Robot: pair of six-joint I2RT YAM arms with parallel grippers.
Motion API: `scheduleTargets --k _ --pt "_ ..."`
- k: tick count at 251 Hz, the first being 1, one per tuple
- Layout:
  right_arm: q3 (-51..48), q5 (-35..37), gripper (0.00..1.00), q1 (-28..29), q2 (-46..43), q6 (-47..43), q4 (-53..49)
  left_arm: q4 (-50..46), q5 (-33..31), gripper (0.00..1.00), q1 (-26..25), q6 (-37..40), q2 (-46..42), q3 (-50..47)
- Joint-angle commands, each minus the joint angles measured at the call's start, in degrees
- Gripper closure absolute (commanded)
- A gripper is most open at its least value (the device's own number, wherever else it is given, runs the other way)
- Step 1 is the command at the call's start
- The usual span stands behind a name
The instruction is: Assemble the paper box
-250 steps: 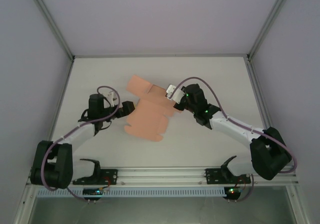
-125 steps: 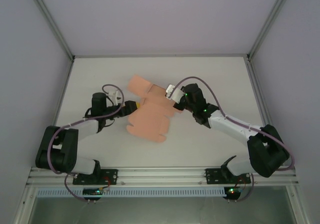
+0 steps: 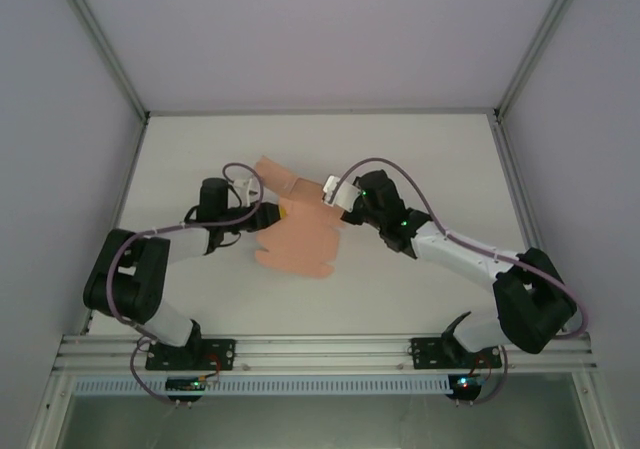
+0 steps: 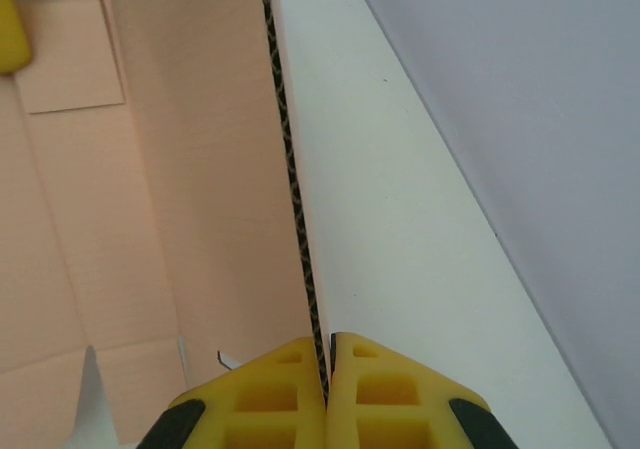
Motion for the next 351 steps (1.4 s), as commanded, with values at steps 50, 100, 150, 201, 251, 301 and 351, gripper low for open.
scheduleTargets --k 50,100,150,201,251,301,351 --pt "1.4 5.8 0.99 3.4 0.5 -7.6 -2.0 3.3 0.6 1.0 -0.7 -1.7 2.9 0.5" --pt "3.1 11.1 0.99 4.2 2.7 -12.1 -4.7 -1.6 -1.6 0.53 -0.7 -0.3 0.9 0.3" --pt "2.5 19.8 0.99 4.8 8.0 -22.8 0.4 -18.1 -14.2 0.0 -0.3 6.3 -7.4 0.0" --pt "0.2 22.9 0.99 5.9 12.1 -33.0 13.8 -33.0 -27.4 0.01 1.5 9.3 -12.9 4.6" --pt "-4.8 23.1 1.0 6.8 17.0 -47.5 34.3 -36.7 -31.9 0.0 4.7 10.1 -11.7 12.8" --pt "-7.8 21.5 0.99 6.8 23.1 -51.2 50.8 -37.5 -37.9 0.01 6.3 13.9 -5.7 22.8" --pt "-8.1 22.0 1.0 5.8 29.2 -52.0 60.8 -41.4 -36.2 0.0 6.4 16.3 7.5 31.2"
